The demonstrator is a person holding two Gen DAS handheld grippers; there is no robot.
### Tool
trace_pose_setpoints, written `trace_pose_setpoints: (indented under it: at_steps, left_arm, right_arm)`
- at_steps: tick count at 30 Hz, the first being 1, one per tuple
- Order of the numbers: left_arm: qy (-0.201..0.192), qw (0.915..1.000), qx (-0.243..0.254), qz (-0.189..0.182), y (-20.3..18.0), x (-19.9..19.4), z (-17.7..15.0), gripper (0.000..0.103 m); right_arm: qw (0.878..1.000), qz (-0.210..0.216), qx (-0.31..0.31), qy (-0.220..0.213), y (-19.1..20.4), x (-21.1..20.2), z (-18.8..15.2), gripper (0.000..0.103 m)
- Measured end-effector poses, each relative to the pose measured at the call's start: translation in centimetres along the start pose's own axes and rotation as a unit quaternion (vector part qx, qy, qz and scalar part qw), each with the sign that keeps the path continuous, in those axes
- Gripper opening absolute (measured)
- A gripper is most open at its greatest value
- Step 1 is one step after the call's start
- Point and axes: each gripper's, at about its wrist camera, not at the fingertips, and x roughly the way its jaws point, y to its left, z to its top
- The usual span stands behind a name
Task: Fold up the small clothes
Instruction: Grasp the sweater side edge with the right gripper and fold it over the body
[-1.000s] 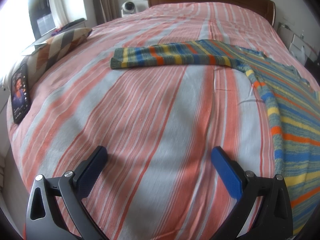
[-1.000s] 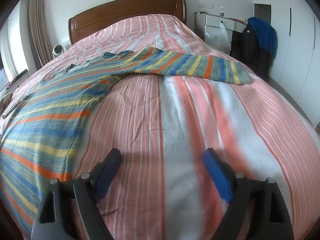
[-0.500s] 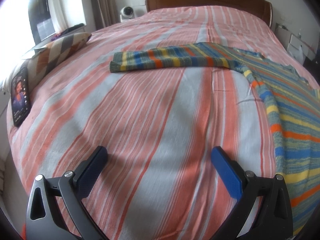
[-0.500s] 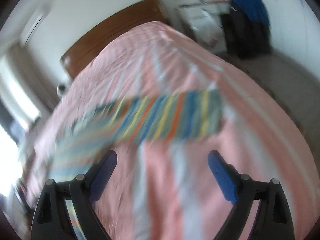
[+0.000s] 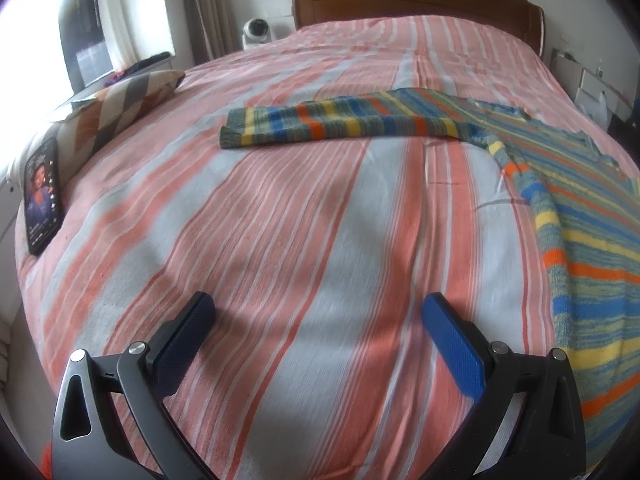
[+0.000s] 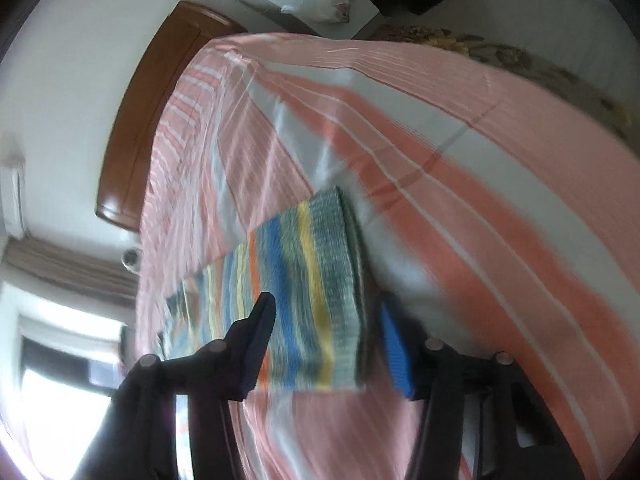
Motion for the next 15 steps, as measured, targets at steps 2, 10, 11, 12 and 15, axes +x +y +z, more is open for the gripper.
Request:
trace_pose_setpoints:
  at_steps: [2,10,11,12,15]
  left_arm:
    - [-0.001,1.0000,0.000,0.002,-0.1,-0.1,-0.1,0.103]
    - [-0.001,1.0000,-0.001,0.002,-0.1,0.0,-0.1,0.103]
    - [-0.001,1.0000,-0.001,0.002,-0.1,0.0,-0.1,0.103]
    - [0.000,1.0000,-0.001,0.001,-0.1,0.0,-0.1,0.103]
    - [0.001,1.0000,-0.003,-0.002,-0.1,0.0,-0.1,0.103]
  right_arm:
    - [1.000,-0.003,0.008,-0.004,-0.5,0.4,0.2,0.018]
    - [0.984,-0.006,-0.169,-0.056,13.7,-3.9,-0.7,0.003]
    - [0.979,-0.003,-0.196,-0.056,16.3,-3.9,-1.3,0.003]
    - [0.973,0.005,-0.223,-0.053,19.3,-3.7,-2.1,0.003]
    - [0.954,0.042,-0.297,-0.028,28.1,-1.7,-5.7,0.003]
